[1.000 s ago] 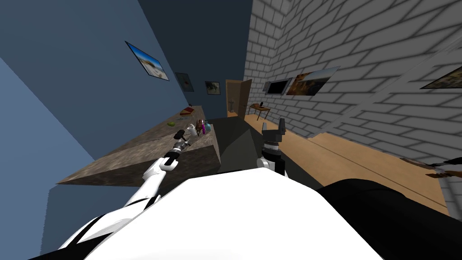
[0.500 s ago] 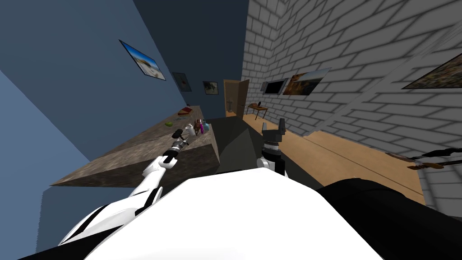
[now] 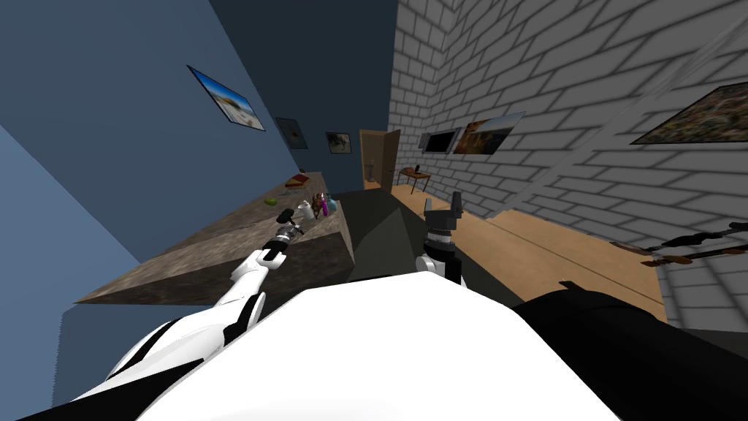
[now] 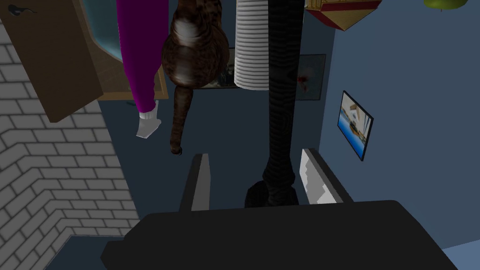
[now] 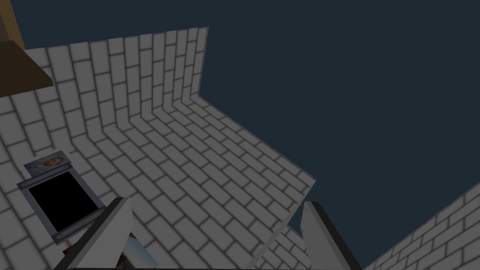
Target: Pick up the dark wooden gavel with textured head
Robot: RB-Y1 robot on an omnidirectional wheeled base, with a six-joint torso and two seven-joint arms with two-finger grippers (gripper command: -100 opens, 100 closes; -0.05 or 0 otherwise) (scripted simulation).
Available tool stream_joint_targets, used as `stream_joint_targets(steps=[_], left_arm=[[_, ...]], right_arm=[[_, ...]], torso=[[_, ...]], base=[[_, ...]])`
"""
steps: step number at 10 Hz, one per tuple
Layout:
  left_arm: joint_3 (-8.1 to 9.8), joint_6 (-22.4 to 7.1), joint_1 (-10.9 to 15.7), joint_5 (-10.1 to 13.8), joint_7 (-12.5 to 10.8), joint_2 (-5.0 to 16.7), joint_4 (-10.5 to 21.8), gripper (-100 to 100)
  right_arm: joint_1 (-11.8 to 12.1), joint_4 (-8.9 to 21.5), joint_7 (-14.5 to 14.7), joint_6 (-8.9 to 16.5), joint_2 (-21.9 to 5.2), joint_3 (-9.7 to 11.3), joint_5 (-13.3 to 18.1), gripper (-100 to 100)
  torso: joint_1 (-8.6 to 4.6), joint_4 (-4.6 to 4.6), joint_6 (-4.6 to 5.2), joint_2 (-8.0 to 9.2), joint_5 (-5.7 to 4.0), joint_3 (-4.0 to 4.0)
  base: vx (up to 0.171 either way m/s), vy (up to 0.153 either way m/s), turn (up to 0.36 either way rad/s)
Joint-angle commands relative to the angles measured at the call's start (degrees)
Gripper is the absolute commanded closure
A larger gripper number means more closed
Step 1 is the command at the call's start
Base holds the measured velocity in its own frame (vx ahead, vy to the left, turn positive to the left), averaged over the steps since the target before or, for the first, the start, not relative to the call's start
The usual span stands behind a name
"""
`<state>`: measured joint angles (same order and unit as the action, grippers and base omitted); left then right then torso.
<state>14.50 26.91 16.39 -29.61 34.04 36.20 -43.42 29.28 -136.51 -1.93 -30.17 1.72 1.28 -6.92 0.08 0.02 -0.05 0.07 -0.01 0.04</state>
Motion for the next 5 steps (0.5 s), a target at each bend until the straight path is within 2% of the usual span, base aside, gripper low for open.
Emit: stream_joint_targets(steps=[1,4,5], left_arm=[[0.00,0.00,0.00,0.00,0.00,0.00,0.00,100],[0.00,-0.02,-0.01,0.00,0.01,0.00,0.01,100],[0.00,-0.02,-0.01,-0.01,0.01,0.00,0.01,0]], right_arm=[[0.00,0.00,0.00,0.00,0.00,0.00,0.00,0],[0.00,0.00,0.00,0.00,0.00,0.00,0.00,0],[0.00,0.00,0.00,0.00,0.00,0.00,0.00,0]], torso=[[0.00,0.00,0.00,0.00,0.00,0.00],[0.00,0.00,0.01,-0.03,0.00,-0.02],[0.00,0.00,0.01,-0.03,0.00,-0.02]], base=[[-0.001,0.003,0.013],[0.000,-0.001,-0.004],[0.000,0.000,0.000]])
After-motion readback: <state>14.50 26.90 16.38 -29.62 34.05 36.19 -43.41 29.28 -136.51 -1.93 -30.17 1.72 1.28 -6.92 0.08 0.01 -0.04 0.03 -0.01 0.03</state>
